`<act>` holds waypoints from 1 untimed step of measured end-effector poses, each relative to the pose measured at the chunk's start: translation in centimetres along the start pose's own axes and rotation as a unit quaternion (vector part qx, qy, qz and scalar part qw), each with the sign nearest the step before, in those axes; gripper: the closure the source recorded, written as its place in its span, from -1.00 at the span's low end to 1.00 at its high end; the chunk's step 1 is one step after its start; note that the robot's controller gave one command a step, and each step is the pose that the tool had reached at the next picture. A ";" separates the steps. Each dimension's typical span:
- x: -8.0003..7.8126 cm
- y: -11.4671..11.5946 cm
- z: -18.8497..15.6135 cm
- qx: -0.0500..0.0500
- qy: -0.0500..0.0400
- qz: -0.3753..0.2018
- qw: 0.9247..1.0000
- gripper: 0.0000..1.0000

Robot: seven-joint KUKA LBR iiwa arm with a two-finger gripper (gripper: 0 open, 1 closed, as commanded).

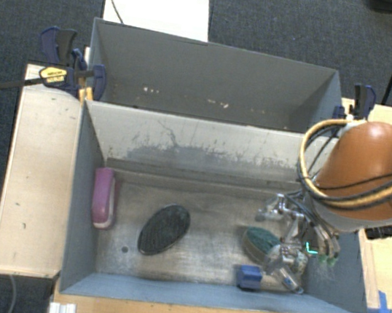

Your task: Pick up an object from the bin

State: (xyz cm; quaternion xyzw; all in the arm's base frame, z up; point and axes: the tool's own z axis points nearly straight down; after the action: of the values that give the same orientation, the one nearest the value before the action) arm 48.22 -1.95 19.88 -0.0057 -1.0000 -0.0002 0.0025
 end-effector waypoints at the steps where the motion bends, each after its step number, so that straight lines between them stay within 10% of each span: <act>1: -3.9 -6.8 12.8 -0.001 -0.005 0.078 0.997 -1.00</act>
Offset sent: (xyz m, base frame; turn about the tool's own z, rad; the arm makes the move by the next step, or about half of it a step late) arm 0.0359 -0.0684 -0.1288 0.1418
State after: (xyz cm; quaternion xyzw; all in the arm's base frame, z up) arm 52.02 -8.82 7.05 -0.0833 -0.9965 -0.0010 -0.0027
